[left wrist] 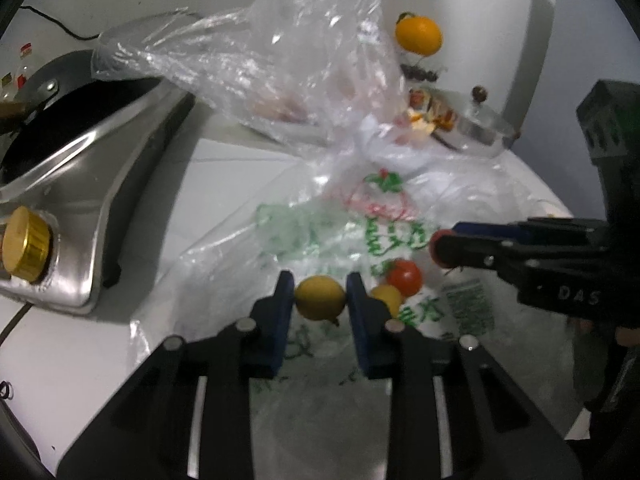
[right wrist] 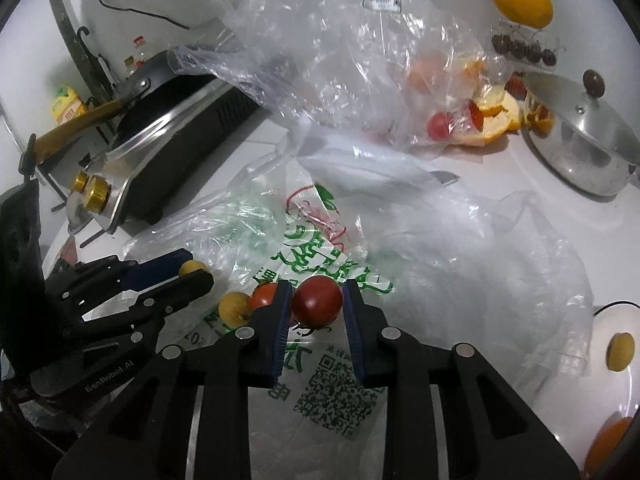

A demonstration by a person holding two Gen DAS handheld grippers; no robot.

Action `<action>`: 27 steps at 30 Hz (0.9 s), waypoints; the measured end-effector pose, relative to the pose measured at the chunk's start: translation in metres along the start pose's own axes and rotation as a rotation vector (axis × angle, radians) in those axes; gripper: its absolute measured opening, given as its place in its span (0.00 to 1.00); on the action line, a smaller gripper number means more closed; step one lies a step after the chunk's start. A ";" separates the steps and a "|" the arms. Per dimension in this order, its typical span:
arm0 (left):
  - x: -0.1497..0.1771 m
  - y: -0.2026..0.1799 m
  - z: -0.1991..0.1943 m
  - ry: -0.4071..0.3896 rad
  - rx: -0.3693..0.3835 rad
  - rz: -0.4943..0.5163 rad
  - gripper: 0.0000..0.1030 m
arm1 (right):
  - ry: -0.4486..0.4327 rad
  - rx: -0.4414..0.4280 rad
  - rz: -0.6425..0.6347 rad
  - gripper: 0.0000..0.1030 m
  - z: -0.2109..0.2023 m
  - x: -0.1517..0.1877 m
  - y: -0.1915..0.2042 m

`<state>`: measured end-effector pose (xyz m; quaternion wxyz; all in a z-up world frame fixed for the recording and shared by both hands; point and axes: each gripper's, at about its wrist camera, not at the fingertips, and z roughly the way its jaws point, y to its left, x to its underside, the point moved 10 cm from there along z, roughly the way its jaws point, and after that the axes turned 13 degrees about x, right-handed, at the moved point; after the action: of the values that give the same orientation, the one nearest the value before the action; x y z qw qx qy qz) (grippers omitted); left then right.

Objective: Organize fruits
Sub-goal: 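Grasp a red cherry tomato with the right gripper while the left gripper grasps a yellow fruit, then carry the held tomato and yellow fruit over to the white plate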

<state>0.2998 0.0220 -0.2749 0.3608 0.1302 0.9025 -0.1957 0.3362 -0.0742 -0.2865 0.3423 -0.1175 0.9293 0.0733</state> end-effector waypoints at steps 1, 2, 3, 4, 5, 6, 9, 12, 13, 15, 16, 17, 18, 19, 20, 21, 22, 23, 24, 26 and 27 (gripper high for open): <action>-0.001 -0.003 -0.003 -0.008 0.008 -0.001 0.27 | -0.004 0.000 -0.001 0.27 -0.002 0.000 0.000; -0.002 -0.005 -0.005 -0.012 0.012 0.000 0.27 | -0.008 0.001 -0.001 0.27 -0.005 0.000 0.000; -0.003 -0.007 -0.007 -0.017 0.013 0.001 0.27 | -0.015 0.002 -0.001 0.27 -0.008 0.000 0.000; -0.004 -0.008 -0.008 -0.021 0.015 0.000 0.27 | -0.019 0.004 -0.001 0.27 -0.011 0.000 -0.001; -0.004 -0.010 -0.010 -0.026 0.017 -0.002 0.27 | -0.024 0.004 -0.001 0.27 -0.014 0.000 -0.001; -0.005 -0.012 -0.013 -0.037 0.016 -0.003 0.27 | -0.028 0.006 -0.002 0.27 -0.017 0.001 -0.001; -0.007 -0.016 -0.020 -0.058 0.018 0.002 0.27 | -0.037 0.009 -0.003 0.27 -0.026 0.003 -0.003; -0.010 -0.022 -0.028 -0.084 0.026 0.008 0.27 | -0.046 0.013 0.000 0.27 -0.034 0.004 -0.006; -0.010 -0.024 -0.032 -0.092 0.028 0.010 0.27 | -0.048 0.014 0.000 0.27 -0.035 0.005 -0.006; -0.010 -0.027 -0.036 -0.101 0.032 0.013 0.27 | -0.050 0.017 -0.003 0.27 -0.040 0.007 -0.006; -0.009 -0.028 -0.038 -0.101 0.033 0.015 0.27 | -0.048 0.017 -0.007 0.27 -0.041 0.009 -0.006; -0.008 -0.029 -0.039 -0.102 0.034 0.016 0.27 | -0.041 0.017 -0.011 0.27 -0.041 0.013 -0.005; -0.006 -0.029 -0.041 -0.102 0.034 0.016 0.27 | -0.036 0.016 -0.013 0.27 -0.041 0.016 -0.004; -0.004 -0.030 -0.042 -0.102 0.036 0.016 0.27 | -0.028 0.015 -0.017 0.27 -0.040 0.019 -0.003; -0.001 -0.030 -0.043 -0.102 0.037 0.017 0.27 | -0.022 0.014 -0.019 0.27 -0.039 0.022 -0.002; 0.001 -0.031 -0.045 -0.103 0.037 0.019 0.27 | -0.013 0.014 -0.022 0.27 -0.038 0.027 -0.001; 0.003 -0.031 -0.045 -0.102 0.036 0.021 0.27 | -0.007 0.015 -0.025 0.27 -0.038 0.030 0.000; 0.005 -0.031 -0.045 -0.102 0.035 0.020 0.27 | 0.004 0.015 -0.028 0.27 -0.036 0.035 0.001; 0.006 -0.030 -0.046 -0.104 0.033 0.019 0.27 | 0.012 0.014 -0.030 0.27 -0.034 0.039 0.002; 0.010 -0.027 -0.046 -0.108 0.017 0.019 0.27 | 0.029 0.013 -0.036 0.27 -0.031 0.045 0.004; 0.011 -0.025 -0.046 -0.108 0.006 0.021 0.27 | 0.036 0.014 -0.039 0.27 -0.029 0.048 0.005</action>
<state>0.2549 0.0216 -0.2460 0.4106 0.1302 0.8797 -0.2015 0.2816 -0.0838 -0.2961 0.3277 -0.1343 0.9334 0.0582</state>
